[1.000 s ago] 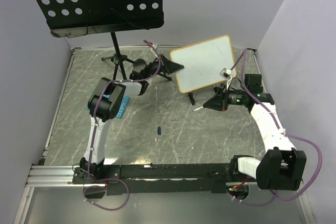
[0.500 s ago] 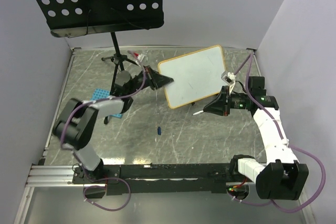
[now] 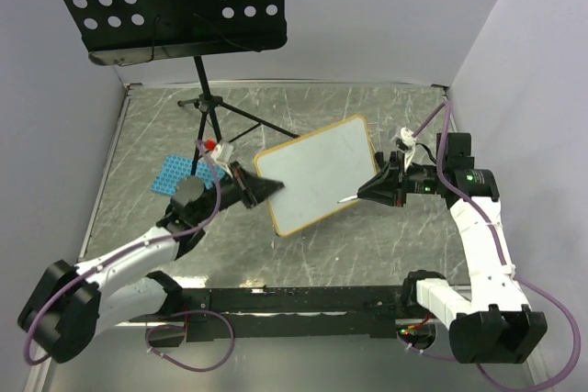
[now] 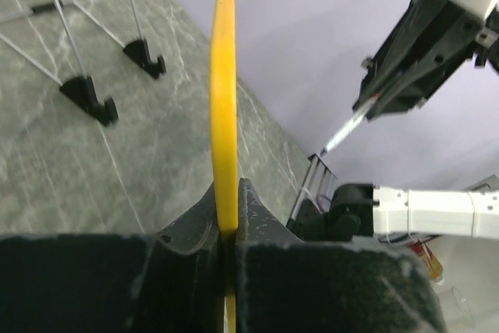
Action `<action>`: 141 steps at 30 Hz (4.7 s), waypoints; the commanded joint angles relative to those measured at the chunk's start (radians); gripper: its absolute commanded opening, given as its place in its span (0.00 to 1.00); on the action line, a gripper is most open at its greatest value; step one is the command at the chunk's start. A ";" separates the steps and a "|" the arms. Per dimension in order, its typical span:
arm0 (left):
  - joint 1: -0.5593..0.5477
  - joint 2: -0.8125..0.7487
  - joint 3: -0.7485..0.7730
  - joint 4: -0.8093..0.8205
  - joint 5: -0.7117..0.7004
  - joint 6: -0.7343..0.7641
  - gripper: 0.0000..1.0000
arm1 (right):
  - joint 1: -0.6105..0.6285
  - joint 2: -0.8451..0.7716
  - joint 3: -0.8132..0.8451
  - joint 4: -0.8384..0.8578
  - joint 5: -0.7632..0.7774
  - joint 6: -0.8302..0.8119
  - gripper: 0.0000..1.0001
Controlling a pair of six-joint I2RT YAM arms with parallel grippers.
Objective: Write a sentence on the whiteboard
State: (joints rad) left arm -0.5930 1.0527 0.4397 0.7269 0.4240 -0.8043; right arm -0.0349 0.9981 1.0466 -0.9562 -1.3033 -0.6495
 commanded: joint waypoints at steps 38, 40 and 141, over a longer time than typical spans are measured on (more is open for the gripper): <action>-0.412 -0.096 -0.309 0.358 -0.421 -0.070 0.01 | 0.260 -0.164 -0.194 0.338 0.194 0.148 0.00; -0.419 -0.079 -0.305 0.361 -0.421 -0.067 0.01 | 0.262 -0.164 -0.207 0.356 0.196 0.154 0.00; -0.556 0.073 -0.245 0.531 -0.726 -0.262 0.01 | 0.489 -0.165 -0.152 0.424 0.446 0.182 0.00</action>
State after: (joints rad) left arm -1.1427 1.1126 0.1146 1.0603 -0.2443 -0.9970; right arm 0.4213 0.8364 0.8879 -0.6018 -0.8623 -0.4614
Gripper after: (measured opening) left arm 0.071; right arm 0.177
